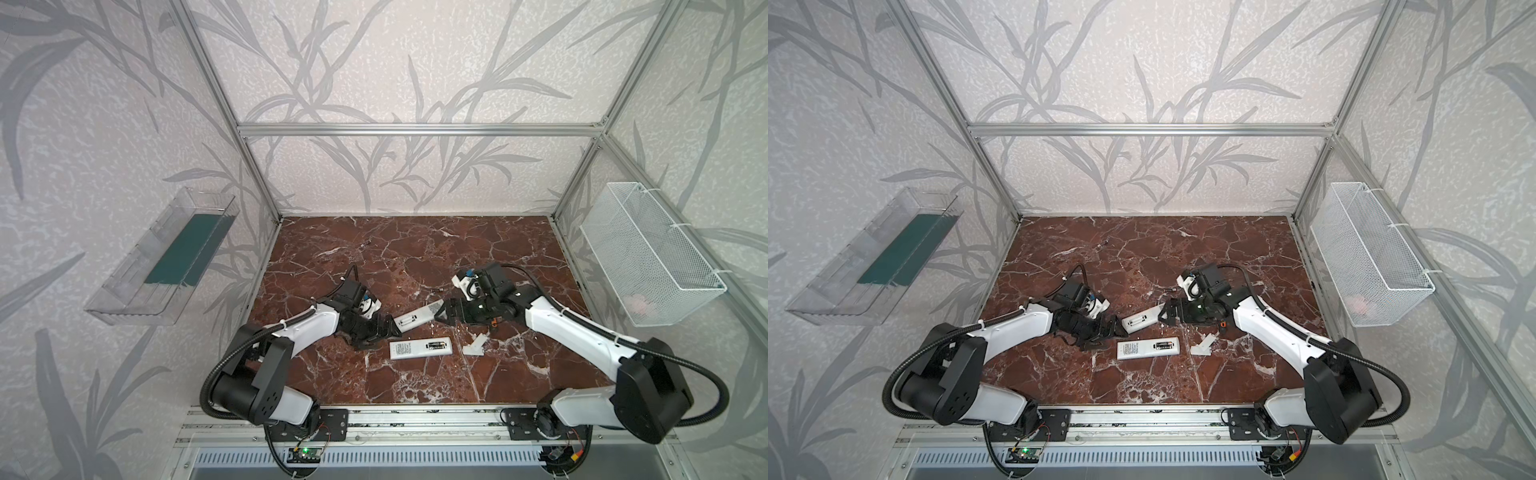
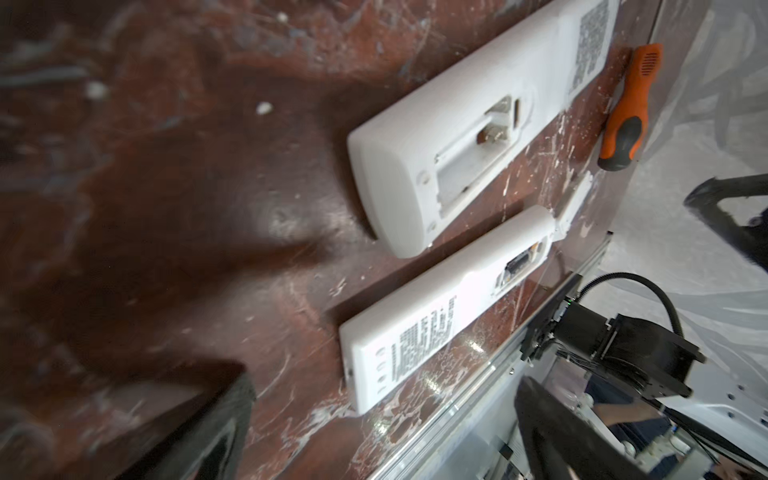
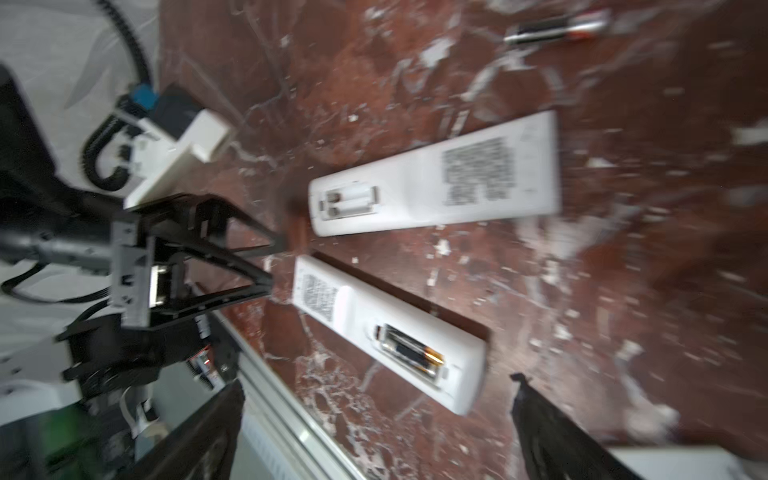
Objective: Unload the batteries from the remote control
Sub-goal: 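Lay the keypad remote on the table with the left gripper while the right withdraws, then grasp the orange screwdriver handle with the right gripper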
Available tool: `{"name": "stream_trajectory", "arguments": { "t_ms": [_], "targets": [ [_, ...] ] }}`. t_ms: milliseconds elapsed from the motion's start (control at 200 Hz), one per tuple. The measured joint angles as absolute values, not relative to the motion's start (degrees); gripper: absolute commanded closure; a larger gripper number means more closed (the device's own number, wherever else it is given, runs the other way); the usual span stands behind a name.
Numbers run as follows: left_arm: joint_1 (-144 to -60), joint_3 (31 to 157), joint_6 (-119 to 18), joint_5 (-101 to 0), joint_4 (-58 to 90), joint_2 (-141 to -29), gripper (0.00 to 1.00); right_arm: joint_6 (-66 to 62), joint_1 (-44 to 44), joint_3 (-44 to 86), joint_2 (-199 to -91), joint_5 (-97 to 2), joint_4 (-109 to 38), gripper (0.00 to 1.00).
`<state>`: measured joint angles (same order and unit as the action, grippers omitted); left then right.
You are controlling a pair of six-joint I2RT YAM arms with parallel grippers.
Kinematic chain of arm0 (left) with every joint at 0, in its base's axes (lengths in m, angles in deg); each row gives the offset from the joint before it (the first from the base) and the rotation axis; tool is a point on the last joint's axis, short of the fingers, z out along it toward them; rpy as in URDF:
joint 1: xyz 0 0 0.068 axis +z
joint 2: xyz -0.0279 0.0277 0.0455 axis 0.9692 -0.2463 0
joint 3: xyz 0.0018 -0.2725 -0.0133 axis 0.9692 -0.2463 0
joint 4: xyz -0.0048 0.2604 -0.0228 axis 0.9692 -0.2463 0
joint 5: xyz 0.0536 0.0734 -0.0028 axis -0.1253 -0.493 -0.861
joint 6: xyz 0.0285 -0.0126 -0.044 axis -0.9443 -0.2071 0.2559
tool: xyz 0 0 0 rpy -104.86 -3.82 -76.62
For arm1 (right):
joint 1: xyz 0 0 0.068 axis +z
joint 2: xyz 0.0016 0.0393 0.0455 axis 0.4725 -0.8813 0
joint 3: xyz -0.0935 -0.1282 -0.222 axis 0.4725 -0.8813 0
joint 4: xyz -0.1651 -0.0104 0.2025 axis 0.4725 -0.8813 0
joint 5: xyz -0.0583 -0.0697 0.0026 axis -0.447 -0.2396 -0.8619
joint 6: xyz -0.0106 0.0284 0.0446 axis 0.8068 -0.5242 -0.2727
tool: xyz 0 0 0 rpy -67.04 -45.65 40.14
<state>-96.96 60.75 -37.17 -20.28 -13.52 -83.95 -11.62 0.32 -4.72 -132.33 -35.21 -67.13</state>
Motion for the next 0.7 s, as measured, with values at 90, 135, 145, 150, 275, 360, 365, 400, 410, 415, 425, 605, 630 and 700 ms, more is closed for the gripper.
{"name": "stream_trajectory", "arguments": {
  "t_ms": [90,135,145,150,275,360,365,400,410,415,425,605,630,700],
  "targets": [
    [-96.93,60.80,-37.02,-22.32,-14.33,-79.40,0.01,-8.56,-3.46,-4.83,-130.08,-42.34,-71.50,0.01],
    [-96.93,60.80,-36.65,-22.91,-13.85,-76.84,0.01,-7.31,-5.15,-4.83,-130.08,-45.66,-73.05,0.01],
    [-96.93,60.80,-36.30,-23.06,-13.68,-76.21,0.01,-7.03,-5.45,-4.83,-130.25,-46.36,-73.38,0.01],
    [-96.93,60.80,-36.16,-23.13,-13.61,-76.01,0.01,-6.85,-5.67,-4.83,-130.36,-46.84,-73.62,0.01],
    [-96.72,60.65,-33.24,-25.22,-10.05,-69.45,0.01,-4.36,-7.22,-3.98,-134.71,-53.01,-77.67,0.01],
    [-96.32,59.79,-31.71,-25.73,-6.92,-66.20,0.01,-3.20,-7.22,-3.19,-138.89,-55.52,-78.78,0.07],
    [-96.28,59.68,-31.62,-25.75,-6.68,-66.00,0.01,-3.20,-7.22,-3.17,-139.15,-55.69,-78.82,0.07],
    [-96.23,59.16,-31.09,-25.90,-5.81,-65.08,0.01,-2.90,-7.22,-3.10,-140.44,-56.35,-78.85,0.10],
    [-96.21,59.03,-30.96,-25.99,-5.61,-64.84,0.01,-2.74,-7.22,-3.10,-140.79,-56.63,-78.85,0.11],
    [-96.19,58.92,-30.85,-26.01,-5.52,-64.65,0.01,-2.74,-7.22,-3.10,-140.92,-56.66,-78.85,0.11],
    [-96.17,58.77,-30.77,-26.08,-5.39,-64.41,0.01,-2.72,-7.22,-3.10,-141.27,-56.74,-78.85,0.12],
    [-95.86,57.06,-29.83,-26.67,-4.08,-62.00,0.01,-2.48,-7.20,-3.10,-144.04,-58.56,-78.06,0.24],
    [-95.82,56.86,-29.80,-26.69,-3.97,-61.74,0.01,-2.50,-7.20,-3.10,-144.22,-58.75,-77.82,0.25],
    [-95.69,56.34,-29.80,-26.69,-3.64,-61.19,0.01,-2.50,-7.22,-3.08,-145.12,-59.04,-77.01,0.28]
  ]
}}
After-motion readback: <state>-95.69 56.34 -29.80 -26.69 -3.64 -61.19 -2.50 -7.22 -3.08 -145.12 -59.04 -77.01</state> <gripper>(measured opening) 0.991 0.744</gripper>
